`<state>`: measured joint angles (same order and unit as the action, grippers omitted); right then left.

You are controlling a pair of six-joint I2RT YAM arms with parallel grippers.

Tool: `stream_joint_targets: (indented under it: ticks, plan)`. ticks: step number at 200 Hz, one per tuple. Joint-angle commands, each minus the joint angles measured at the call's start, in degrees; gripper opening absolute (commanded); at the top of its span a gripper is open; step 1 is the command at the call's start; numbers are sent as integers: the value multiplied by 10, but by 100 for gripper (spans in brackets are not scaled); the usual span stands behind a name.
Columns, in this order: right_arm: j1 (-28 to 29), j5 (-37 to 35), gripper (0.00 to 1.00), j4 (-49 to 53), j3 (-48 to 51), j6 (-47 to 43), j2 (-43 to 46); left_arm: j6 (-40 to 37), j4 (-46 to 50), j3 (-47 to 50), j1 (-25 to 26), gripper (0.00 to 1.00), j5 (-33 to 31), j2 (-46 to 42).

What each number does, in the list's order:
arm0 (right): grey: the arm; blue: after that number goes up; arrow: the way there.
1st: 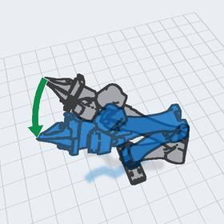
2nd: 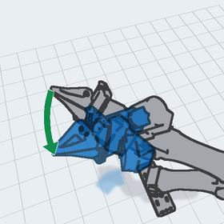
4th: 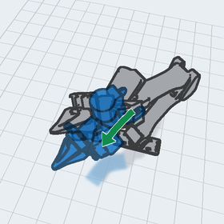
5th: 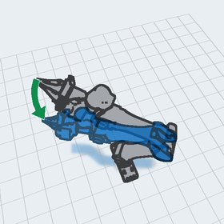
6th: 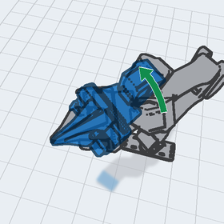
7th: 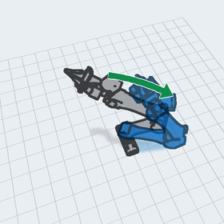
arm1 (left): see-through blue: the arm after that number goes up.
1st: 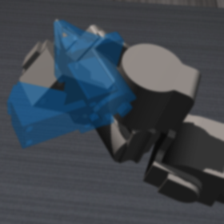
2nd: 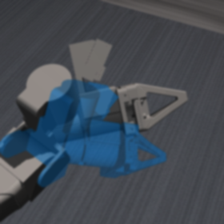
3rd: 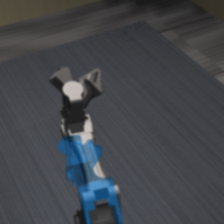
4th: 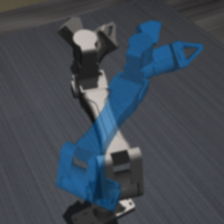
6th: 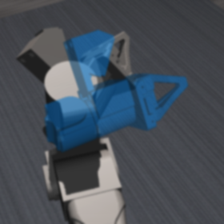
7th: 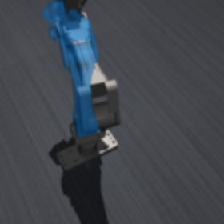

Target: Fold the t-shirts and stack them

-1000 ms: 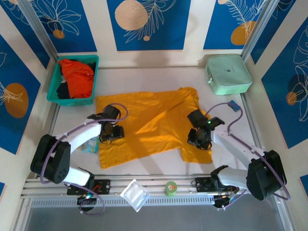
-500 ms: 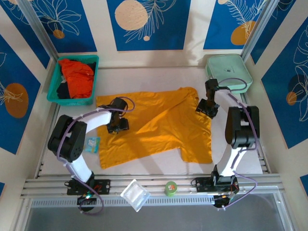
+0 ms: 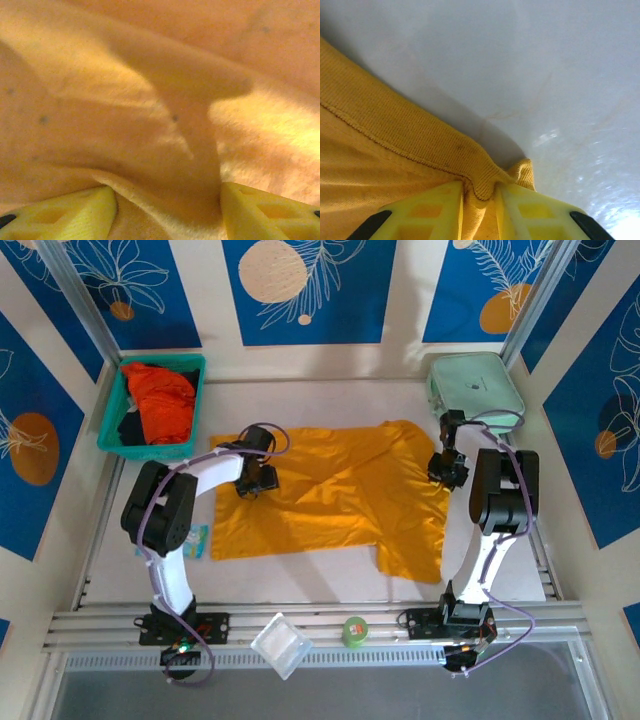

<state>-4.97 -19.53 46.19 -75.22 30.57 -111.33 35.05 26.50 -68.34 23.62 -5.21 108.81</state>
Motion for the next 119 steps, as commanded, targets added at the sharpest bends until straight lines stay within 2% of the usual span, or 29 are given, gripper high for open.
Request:
stream_joint_targets:
  ticks: [1, 46, 65, 94, 119]
  plan:
    - [-12, -15, 26, 31, 16, 16, -1, 12, 13, 52, -4, 61, 27, 38]
    - [-18, -8, 25, 30, 22, 19, 22, 40, -14, 150, 8, 62, 47, -8]
    - [-15, -4, 25, 30, 20, 6, 35, 37, -8, 153, 11, 63, 49, -27]
    - [-12, -3, 26, 41, 24, 0, 64, 5, 73, 69, 11, 68, 22, -58]
    - [-13, 3, 28, 44, 38, -3, 100, -40, 172, -70, 8, 70, -31, -59]
